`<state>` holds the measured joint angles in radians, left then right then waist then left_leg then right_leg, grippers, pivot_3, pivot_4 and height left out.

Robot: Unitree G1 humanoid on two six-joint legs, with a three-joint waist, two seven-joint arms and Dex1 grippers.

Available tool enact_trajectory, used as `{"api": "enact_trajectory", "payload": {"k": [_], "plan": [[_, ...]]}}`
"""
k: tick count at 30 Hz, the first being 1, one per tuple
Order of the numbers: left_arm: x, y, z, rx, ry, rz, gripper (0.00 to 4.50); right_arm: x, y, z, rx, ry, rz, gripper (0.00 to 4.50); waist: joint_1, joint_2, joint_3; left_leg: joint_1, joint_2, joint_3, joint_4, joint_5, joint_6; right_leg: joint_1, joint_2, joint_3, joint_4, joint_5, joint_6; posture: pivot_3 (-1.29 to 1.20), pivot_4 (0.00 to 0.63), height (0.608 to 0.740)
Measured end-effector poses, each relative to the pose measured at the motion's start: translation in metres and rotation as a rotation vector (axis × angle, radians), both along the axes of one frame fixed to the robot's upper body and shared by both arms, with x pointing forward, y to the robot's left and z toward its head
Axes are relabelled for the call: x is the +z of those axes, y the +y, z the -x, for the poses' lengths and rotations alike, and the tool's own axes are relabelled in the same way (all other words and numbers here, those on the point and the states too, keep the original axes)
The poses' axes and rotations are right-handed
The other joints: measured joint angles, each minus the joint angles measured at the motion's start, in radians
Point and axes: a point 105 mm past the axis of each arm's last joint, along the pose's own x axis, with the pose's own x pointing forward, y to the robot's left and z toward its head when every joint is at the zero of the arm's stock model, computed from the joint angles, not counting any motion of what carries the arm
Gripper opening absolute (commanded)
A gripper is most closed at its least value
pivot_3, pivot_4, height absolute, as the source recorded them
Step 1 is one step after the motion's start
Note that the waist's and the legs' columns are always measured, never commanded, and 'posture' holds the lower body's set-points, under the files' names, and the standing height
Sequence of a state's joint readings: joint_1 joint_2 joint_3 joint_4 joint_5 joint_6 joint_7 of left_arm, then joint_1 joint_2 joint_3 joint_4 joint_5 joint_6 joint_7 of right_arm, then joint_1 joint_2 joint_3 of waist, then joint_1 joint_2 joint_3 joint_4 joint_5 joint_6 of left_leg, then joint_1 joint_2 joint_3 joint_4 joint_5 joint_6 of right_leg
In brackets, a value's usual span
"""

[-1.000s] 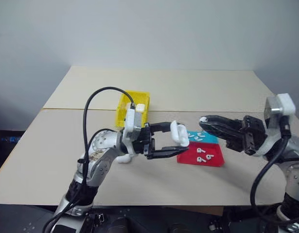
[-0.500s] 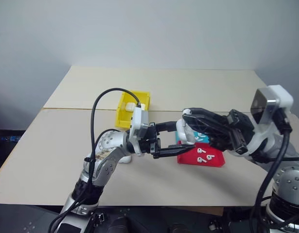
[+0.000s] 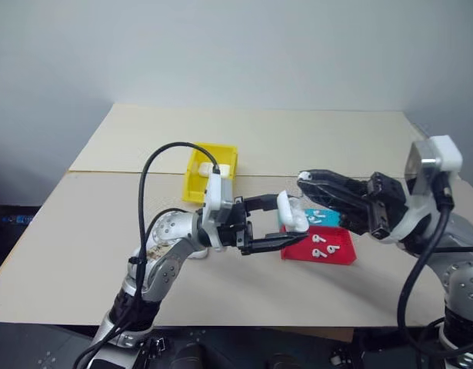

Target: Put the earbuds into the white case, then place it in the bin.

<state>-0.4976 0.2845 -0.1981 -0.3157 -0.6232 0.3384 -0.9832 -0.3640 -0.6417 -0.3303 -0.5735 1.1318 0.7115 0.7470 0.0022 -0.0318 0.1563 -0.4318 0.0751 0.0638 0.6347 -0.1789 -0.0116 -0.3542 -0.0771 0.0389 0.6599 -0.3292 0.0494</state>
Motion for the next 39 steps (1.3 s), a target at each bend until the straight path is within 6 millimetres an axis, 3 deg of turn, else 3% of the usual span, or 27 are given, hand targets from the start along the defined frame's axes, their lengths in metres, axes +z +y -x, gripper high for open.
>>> {"api": "enact_trajectory", "payload": {"k": [15,32,39], "plan": [[-0.002,-0.001,-0.001,0.004,0.017,-0.006,2.79,-0.019,0.004,-0.007,-0.065,-0.076,0.130,0.62,0.001,0.000,0.000,0.000,0.000,0.000,-0.001,0.000,0.000,0.000,0.000,0.000,-0.001,0.000,0.000,0.00,0.150,0.740],[-0.007,-0.004,0.000,-0.012,0.017,-0.031,2.79,-0.023,0.004,-0.005,-0.054,-0.105,0.222,0.62,0.005,0.000,0.000,0.000,0.000,0.000,-0.001,0.000,0.000,0.000,0.000,0.000,-0.002,0.000,0.000,0.00,0.150,0.740],[-0.008,-0.004,-0.003,0.003,0.015,-0.036,2.79,-0.027,-0.003,-0.003,-0.025,-0.079,0.269,2.81,0.006,0.000,0.000,0.000,0.000,0.000,-0.001,0.000,0.000,0.000,0.000,0.000,-0.002,0.000,0.000,0.00,0.150,0.740]]}}
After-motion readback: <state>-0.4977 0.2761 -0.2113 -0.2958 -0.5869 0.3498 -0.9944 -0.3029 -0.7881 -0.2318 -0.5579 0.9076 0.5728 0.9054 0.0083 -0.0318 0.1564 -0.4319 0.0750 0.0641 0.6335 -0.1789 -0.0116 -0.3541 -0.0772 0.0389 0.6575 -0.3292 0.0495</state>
